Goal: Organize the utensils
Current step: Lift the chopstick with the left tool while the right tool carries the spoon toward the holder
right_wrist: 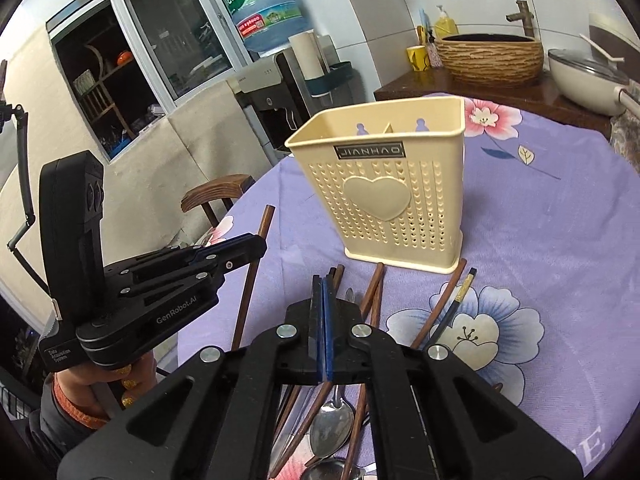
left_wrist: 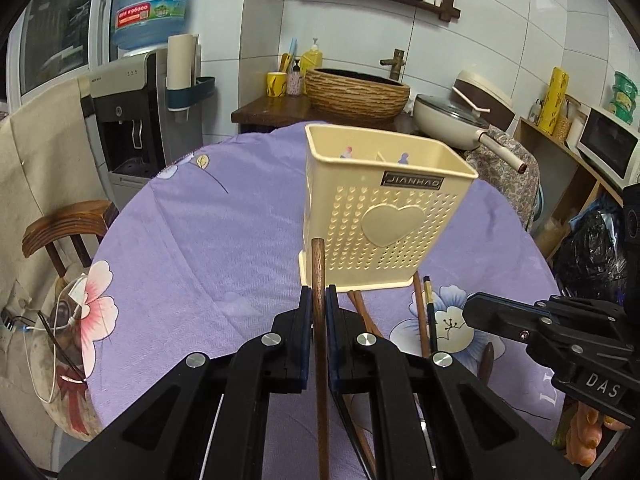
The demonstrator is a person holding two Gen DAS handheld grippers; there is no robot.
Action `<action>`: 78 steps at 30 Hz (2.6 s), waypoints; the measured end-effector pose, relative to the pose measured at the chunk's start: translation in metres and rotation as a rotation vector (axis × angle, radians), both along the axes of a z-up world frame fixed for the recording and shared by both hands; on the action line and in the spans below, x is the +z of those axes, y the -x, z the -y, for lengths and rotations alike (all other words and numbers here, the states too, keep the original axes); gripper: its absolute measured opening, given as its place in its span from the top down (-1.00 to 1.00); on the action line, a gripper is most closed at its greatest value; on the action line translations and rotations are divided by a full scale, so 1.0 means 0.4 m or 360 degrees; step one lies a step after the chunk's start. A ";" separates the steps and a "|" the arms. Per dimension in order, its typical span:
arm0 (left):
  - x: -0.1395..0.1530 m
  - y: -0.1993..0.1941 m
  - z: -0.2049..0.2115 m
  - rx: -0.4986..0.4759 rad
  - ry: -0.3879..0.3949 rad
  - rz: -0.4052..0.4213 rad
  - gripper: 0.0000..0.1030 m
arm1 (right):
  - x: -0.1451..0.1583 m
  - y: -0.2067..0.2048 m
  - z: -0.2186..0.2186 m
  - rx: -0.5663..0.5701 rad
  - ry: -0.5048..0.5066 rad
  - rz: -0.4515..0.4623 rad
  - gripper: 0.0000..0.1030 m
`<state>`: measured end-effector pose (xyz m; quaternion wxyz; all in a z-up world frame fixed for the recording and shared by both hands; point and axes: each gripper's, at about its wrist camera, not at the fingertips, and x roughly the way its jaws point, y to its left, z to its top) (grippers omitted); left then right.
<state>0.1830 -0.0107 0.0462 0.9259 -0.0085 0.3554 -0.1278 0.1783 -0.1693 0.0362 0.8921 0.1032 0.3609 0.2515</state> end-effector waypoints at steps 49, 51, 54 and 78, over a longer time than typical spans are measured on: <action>0.088 0.050 -0.105 0.0106 0.0071 0.0129 0.87 | -0.194 -0.143 -0.242 0.0028 0.0761 -0.0191 0.38; 0.086 0.049 -0.109 0.0109 0.0078 0.0125 0.86 | -0.202 -0.150 -0.243 0.0014 0.0785 -0.0207 0.41; 0.082 0.046 -0.115 0.0113 0.0097 0.0111 0.87 | -0.213 -0.158 -0.240 -0.0003 0.0812 -0.0223 0.44; 0.073 0.046 -0.099 0.0094 0.0097 0.0113 0.87 | -0.111 -0.119 -0.143 0.0045 0.0415 -0.0189 0.95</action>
